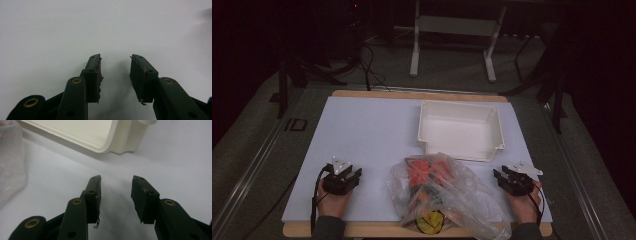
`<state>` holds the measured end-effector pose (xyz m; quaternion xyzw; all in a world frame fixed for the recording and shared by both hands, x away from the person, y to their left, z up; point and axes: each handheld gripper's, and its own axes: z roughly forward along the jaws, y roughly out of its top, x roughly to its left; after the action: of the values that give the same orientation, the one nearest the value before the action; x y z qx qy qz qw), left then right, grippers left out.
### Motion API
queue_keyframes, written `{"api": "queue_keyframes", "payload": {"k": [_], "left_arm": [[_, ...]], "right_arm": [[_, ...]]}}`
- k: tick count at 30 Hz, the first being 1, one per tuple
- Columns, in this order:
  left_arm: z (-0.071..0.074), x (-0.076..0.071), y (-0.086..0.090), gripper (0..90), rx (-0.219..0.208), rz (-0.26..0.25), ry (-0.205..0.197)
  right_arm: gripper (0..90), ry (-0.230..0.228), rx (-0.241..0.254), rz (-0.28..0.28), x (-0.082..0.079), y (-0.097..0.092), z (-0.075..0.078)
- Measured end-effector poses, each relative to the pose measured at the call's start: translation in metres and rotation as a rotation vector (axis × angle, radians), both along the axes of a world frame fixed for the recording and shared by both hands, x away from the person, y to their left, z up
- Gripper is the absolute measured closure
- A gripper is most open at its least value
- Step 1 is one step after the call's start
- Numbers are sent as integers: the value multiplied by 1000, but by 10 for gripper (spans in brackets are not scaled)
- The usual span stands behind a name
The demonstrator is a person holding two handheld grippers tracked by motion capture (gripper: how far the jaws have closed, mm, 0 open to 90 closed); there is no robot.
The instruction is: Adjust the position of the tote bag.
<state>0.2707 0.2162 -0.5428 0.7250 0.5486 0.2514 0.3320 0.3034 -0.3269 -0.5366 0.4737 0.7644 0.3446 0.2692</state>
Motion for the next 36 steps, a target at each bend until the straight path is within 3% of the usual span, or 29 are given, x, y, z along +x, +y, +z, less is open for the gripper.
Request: {"api": "queue_keyframes", "payload": {"k": [14, 17, 22, 32, 36], "left_arm": [[1, -1, 0, 608, -14, -24, -9], [3, -2, 1, 610, -33, -38, -9], [7, -4, -3, 609, -29, -64, -13], [37, -7, -19, 587, -44, -145, -76], [51, -9, -32, 576, -43, -199, -105]], "right_arm": [[607, 2, 36, 22, -2, -1, 1], [619, 6, 48, 25, -1, -2, 2], [640, 7, 54, 40, -2, -2, 2], [654, 19, 63, 61, -4, -2, 3], [655, 18, 65, 71, -5, -1, 6]]}}
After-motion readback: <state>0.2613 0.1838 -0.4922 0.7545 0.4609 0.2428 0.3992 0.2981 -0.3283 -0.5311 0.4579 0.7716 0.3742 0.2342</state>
